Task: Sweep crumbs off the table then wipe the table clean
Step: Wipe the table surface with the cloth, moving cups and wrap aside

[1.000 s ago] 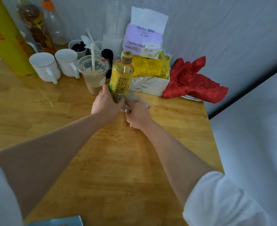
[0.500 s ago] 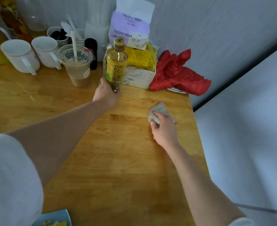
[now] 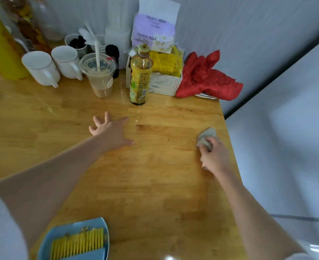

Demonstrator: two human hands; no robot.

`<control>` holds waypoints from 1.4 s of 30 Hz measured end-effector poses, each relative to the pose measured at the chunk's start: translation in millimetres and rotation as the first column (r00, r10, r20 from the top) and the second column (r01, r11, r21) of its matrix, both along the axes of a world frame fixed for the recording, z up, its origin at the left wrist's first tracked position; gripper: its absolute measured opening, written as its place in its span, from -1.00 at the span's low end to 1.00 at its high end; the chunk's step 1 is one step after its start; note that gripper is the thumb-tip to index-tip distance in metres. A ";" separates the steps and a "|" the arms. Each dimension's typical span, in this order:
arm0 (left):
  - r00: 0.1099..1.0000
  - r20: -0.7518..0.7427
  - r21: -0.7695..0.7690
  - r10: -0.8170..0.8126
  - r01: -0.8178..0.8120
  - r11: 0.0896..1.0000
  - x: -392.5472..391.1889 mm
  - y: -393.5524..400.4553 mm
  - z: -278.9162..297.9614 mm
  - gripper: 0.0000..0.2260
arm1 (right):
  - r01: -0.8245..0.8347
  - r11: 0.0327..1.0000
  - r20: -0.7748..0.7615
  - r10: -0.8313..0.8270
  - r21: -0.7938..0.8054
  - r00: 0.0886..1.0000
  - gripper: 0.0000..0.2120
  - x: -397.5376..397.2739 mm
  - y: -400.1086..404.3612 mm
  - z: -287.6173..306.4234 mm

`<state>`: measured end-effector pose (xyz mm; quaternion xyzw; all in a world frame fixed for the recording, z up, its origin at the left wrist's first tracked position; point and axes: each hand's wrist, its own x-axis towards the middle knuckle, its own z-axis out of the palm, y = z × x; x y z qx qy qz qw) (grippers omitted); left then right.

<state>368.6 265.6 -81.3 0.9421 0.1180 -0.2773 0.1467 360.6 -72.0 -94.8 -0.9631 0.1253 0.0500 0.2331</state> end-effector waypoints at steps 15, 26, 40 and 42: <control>0.990 0.141 0.020 -0.007 0.005 1.000 -37.8 -10.8 0.7 -0.22 | 0.142 0.980 -0.095 -0.129 0.141 0.987 -0.73 -113.9 -25.7 13.1; 0.995 -0.075 -0.047 0.069 -0.072 0.996 -87.3 -94.0 21.9 -0.19 | 0.319 0.607 -0.356 -0.062 0.728 0.932 -0.69 -82.0 7.2 57.3; 0.984 -0.175 0.025 0.044 -0.040 0.999 -92.4 -109.9 21.1 -0.04 | 0.075 0.894 -0.210 0.022 0.442 0.977 -0.62 -85.0 -84.3 37.3; 0.984 -0.175 0.021 0.043 -0.040 0.999 -96.4 -110.0 19.5 -0.05 | -0.055 0.836 -0.198 0.192 0.546 0.961 -0.55 -88.9 -88.7 41.8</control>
